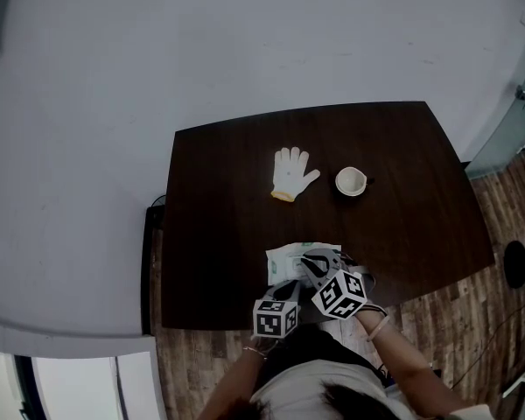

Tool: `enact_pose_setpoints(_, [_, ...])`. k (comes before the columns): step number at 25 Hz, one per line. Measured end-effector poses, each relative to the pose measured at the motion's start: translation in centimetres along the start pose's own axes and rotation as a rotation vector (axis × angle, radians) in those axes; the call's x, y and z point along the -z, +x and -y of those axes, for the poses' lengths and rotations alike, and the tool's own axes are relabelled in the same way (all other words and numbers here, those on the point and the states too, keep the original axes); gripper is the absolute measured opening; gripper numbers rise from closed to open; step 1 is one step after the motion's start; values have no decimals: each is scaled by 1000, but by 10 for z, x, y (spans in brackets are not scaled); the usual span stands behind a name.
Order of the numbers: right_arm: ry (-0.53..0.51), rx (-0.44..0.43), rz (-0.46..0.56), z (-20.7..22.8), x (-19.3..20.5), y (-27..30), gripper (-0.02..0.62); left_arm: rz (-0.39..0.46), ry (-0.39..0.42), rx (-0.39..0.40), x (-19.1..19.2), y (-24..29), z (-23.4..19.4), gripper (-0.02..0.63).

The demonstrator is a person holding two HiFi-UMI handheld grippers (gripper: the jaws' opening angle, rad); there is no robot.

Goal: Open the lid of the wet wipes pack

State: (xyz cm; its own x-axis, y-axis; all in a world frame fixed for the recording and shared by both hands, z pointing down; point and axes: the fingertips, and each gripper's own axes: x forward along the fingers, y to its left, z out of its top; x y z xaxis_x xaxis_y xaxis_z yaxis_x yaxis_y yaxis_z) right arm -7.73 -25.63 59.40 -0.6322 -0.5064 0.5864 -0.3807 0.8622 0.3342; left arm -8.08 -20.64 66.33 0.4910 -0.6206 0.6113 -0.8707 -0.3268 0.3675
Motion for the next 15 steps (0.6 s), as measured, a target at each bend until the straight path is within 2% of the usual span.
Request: enact_pose_setpoints(15, [20,29,13,26,-6,13,38,18,-8,10,-2,0,0,14])
